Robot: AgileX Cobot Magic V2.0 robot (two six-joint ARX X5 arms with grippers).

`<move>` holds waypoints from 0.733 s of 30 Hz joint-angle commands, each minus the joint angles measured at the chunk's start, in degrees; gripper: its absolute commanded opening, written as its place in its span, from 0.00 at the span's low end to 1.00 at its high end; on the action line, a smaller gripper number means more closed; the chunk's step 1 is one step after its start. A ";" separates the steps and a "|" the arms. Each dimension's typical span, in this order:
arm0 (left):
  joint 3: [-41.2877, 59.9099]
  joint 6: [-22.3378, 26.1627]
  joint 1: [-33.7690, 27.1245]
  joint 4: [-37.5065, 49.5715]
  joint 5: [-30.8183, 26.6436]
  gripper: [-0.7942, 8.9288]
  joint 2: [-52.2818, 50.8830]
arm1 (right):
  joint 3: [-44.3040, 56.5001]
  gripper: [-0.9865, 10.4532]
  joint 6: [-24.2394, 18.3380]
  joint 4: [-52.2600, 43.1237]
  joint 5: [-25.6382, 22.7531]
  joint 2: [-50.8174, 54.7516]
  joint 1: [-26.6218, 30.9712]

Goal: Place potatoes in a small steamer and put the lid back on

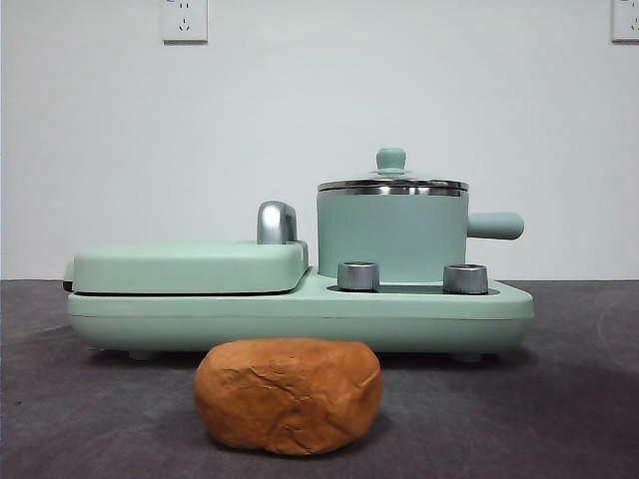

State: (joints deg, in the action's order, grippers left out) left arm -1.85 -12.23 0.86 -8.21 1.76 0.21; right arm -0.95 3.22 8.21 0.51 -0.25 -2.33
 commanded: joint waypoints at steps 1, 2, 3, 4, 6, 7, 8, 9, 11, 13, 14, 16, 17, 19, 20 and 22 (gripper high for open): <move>1.05 -5.46 -0.11 1.90 0.17 0.09 -0.02 | 0.20 0.10 8.37 -3.82 2.25 0.04 -0.09; 1.05 -5.46 -0.11 2.86 0.17 0.09 -0.02 | 0.22 0.10 9.90 -5.84 2.93 0.04 -0.13; 1.05 -6.45 -0.09 4.37 0.22 0.09 -0.02 | 0.20 0.10 11.50 -8.72 3.17 0.04 -0.17; 1.03 -8.98 -0.09 6.67 0.35 0.09 -0.02 | 0.20 0.10 12.90 -11.87 3.10 0.04 -0.17; 0.74 -14.69 -0.09 11.43 1.97 0.09 -0.02 | 0.00 0.10 15.74 -17.94 3.08 0.04 -0.17; 0.22 -16.92 -0.09 13.77 3.37 0.09 -0.02 | -0.61 0.10 17.29 -19.69 3.06 0.04 -0.17; -0.55 -17.77 -0.09 14.97 4.85 0.09 0.04 | -1.57 0.10 18.40 -19.67 3.06 -0.02 -0.17; -1.81 -18.18 -0.09 15.54 6.62 0.09 0.20 | -3.21 0.10 19.54 -18.27 3.04 -0.33 -0.15; -5.11 -18.25 -0.09 14.34 8.96 0.09 0.98 | -7.17 0.10 20.26 -13.84 3.19 -1.64 -0.15; -9.27 -18.01 -0.09 11.47 9.60 0.09 2.58 | -11.96 0.10 19.82 -8.70 4.42 -3.91 -0.15; -11.30 -17.35 -0.09 10.01 9.97 0.09 3.58 | -14.58 0.10 18.84 -6.36 5.66 -5.62 -0.15; -16.22 -14.91 -0.09 6.56 11.87 0.09 6.78 | -19.67 0.10 15.10 -2.95 9.03 -9.77 -0.17; -18.49 -13.73 -0.09 5.09 13.40 0.09 8.50 | -21.75 0.10 13.33 -1.77 10.54 -11.76 -0.17; -23.12 -11.08 -0.09 2.54 17.18 0.09 12.66 | -26.36 0.10 9.49 0.46 14.49 -16.79 -0.17; -25.07 -9.60 -0.09 1.55 19.02 0.09 14.56 | -28.30 0.10 8.07 1.38 16.41 -19.02 -0.17; -29.55 -5.62 -0.09 -0.39 23.28 0.09 19.37 | -32.39 0.10 5.07 3.43 20.24 -23.91 -0.28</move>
State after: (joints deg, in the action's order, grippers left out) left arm -29.26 -22.85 0.86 -8.60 23.14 17.67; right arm -31.57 12.97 11.35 19.11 -21.89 -2.42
